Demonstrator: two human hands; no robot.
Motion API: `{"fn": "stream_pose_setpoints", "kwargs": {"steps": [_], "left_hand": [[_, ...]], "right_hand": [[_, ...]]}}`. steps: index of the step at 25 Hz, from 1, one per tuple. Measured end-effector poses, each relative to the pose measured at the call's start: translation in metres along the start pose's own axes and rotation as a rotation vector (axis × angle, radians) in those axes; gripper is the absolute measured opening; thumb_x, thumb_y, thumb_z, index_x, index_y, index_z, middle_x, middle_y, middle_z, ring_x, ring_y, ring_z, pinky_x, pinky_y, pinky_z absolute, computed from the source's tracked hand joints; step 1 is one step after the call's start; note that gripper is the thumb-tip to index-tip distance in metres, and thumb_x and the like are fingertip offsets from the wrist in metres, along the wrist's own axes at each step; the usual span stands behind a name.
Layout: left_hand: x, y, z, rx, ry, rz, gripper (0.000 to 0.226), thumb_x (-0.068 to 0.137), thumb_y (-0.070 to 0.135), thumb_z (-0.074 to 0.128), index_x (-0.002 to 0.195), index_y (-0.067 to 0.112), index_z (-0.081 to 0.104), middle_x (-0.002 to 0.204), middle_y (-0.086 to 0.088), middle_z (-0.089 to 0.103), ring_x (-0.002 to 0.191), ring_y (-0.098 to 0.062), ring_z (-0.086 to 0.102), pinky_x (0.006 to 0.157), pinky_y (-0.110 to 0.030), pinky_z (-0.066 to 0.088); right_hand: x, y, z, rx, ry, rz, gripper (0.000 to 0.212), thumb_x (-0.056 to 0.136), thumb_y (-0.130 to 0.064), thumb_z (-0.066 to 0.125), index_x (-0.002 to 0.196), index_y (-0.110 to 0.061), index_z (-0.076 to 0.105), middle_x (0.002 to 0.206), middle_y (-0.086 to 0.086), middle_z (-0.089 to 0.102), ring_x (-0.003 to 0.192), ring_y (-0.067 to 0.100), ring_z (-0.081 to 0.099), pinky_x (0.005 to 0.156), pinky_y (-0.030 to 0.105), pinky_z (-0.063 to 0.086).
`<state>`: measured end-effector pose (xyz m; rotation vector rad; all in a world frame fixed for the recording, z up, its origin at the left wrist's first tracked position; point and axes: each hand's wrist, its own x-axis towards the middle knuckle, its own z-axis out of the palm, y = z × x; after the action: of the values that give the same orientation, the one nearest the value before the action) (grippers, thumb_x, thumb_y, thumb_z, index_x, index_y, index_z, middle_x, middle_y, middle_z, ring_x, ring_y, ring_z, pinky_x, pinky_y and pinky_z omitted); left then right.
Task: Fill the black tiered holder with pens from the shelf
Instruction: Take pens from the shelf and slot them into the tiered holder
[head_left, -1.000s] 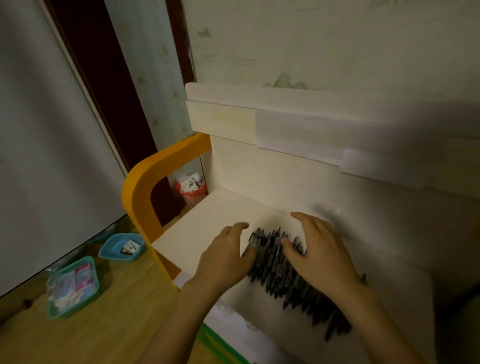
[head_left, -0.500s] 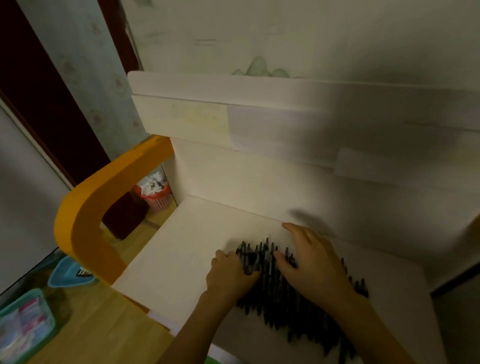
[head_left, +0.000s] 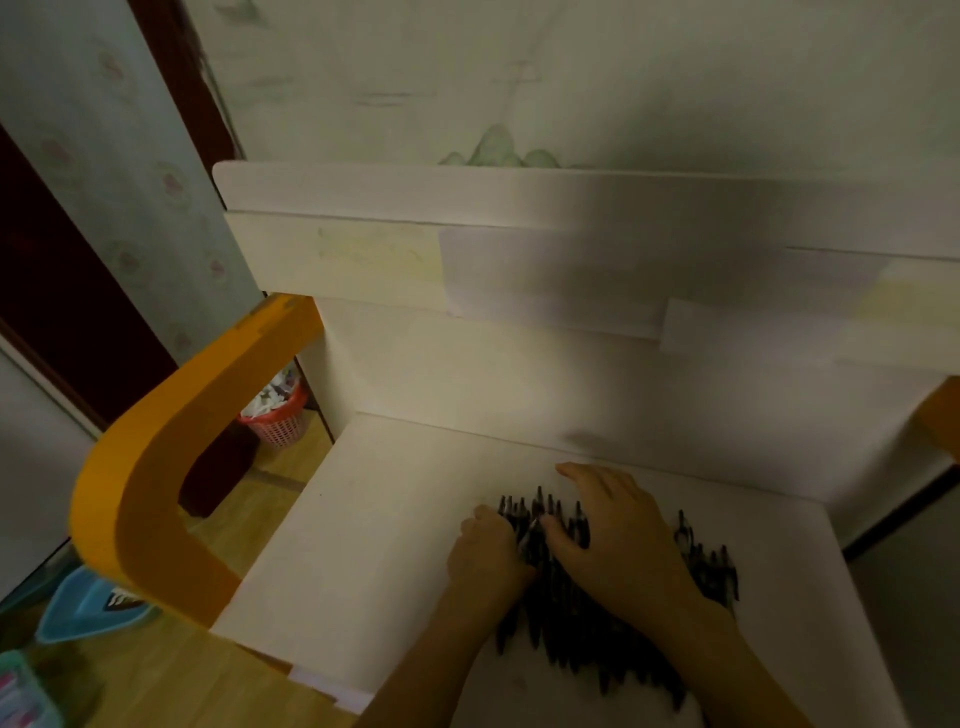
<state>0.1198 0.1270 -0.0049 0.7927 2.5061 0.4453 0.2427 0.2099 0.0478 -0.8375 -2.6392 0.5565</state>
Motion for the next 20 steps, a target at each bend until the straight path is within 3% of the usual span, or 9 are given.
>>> {"fn": "stream_pose_setpoints", "kwargs": {"steps": [4, 7, 9, 11, 13, 16, 20], "left_hand": [[0.005, -0.002, -0.001, 0.092, -0.006, 0.107, 0.049, 0.083, 0.04, 0.065, 0.115, 0.007, 0.05, 0.115, -0.011, 0.049, 0.101, -0.024, 0.053, 0.08, -0.031, 0.049], [0.007, -0.003, -0.006, 0.061, -0.033, 0.156, 0.02, 0.082, 0.032, 0.066, 0.084, 0.014, 0.057, 0.083, -0.001, 0.052, 0.07, -0.014, 0.054, 0.062, -0.025, 0.047], [0.01, -0.006, -0.009, 0.053, -0.045, 0.154, 0.021, 0.082, 0.034, 0.065, 0.074, 0.016, 0.057, 0.068, 0.004, 0.051, 0.06, -0.011, 0.052, 0.055, -0.023, 0.045], [0.009, -0.007, -0.008, 0.08, -0.051, 0.167, 0.026, 0.084, 0.039, 0.062, 0.081, 0.013, 0.063, 0.075, 0.0, 0.06, 0.065, -0.013, 0.056, 0.058, -0.026, 0.049], [0.007, -0.005, -0.005, 0.146, -0.024, 0.185, 0.033, 0.089, 0.04, 0.057, 0.097, 0.009, 0.064, 0.096, -0.007, 0.064, 0.081, -0.017, 0.061, 0.07, -0.03, 0.053], [0.004, -0.006, -0.005, 0.119, 0.042, 0.14, 0.042, 0.095, 0.037, 0.051, 0.123, 0.006, 0.049, 0.119, -0.01, 0.058, 0.102, -0.023, 0.06, 0.084, -0.033, 0.051], [0.002, -0.014, -0.019, 0.132, 0.008, 0.108, 0.058, 0.096, 0.03, 0.051, 0.14, 0.0, 0.028, 0.128, -0.013, 0.055, 0.11, -0.026, 0.059, 0.089, -0.037, 0.049]], "right_hand": [[-0.004, -0.002, -0.002, 0.0, 0.031, 0.01, 0.056, 0.092, -0.052, 0.049, 0.142, -0.028, 0.039, 0.143, -0.008, 0.045, 0.132, 0.013, 0.036, 0.112, 0.032, 0.025], [-0.007, -0.005, -0.004, 0.002, 0.05, 0.02, 0.054, 0.092, -0.049, 0.051, 0.14, -0.026, 0.042, 0.141, -0.007, 0.047, 0.131, 0.014, 0.037, 0.111, 0.032, 0.027], [-0.008, -0.006, -0.006, -0.002, 0.062, 0.02, 0.052, 0.092, -0.047, 0.053, 0.139, -0.025, 0.045, 0.139, -0.005, 0.049, 0.13, 0.016, 0.04, 0.11, 0.033, 0.028], [-0.011, -0.006, -0.009, -0.007, 0.07, 0.028, 0.051, 0.092, -0.048, 0.053, 0.138, -0.026, 0.046, 0.138, -0.005, 0.049, 0.13, 0.016, 0.04, 0.11, 0.033, 0.027], [-0.013, -0.007, -0.012, -0.019, 0.079, 0.037, 0.052, 0.092, -0.05, 0.052, 0.137, -0.027, 0.045, 0.139, -0.006, 0.049, 0.13, 0.015, 0.04, 0.11, 0.032, 0.027], [-0.015, -0.011, -0.018, -0.042, 0.11, 0.038, 0.053, 0.091, -0.05, 0.052, 0.137, -0.025, 0.046, 0.137, -0.005, 0.051, 0.127, 0.015, 0.042, 0.109, 0.032, 0.029], [-0.021, -0.02, -0.027, -0.06, 0.144, 0.05, 0.059, 0.09, -0.05, 0.054, 0.142, -0.025, 0.041, 0.139, -0.004, 0.05, 0.128, 0.016, 0.043, 0.111, 0.033, 0.03]]}}
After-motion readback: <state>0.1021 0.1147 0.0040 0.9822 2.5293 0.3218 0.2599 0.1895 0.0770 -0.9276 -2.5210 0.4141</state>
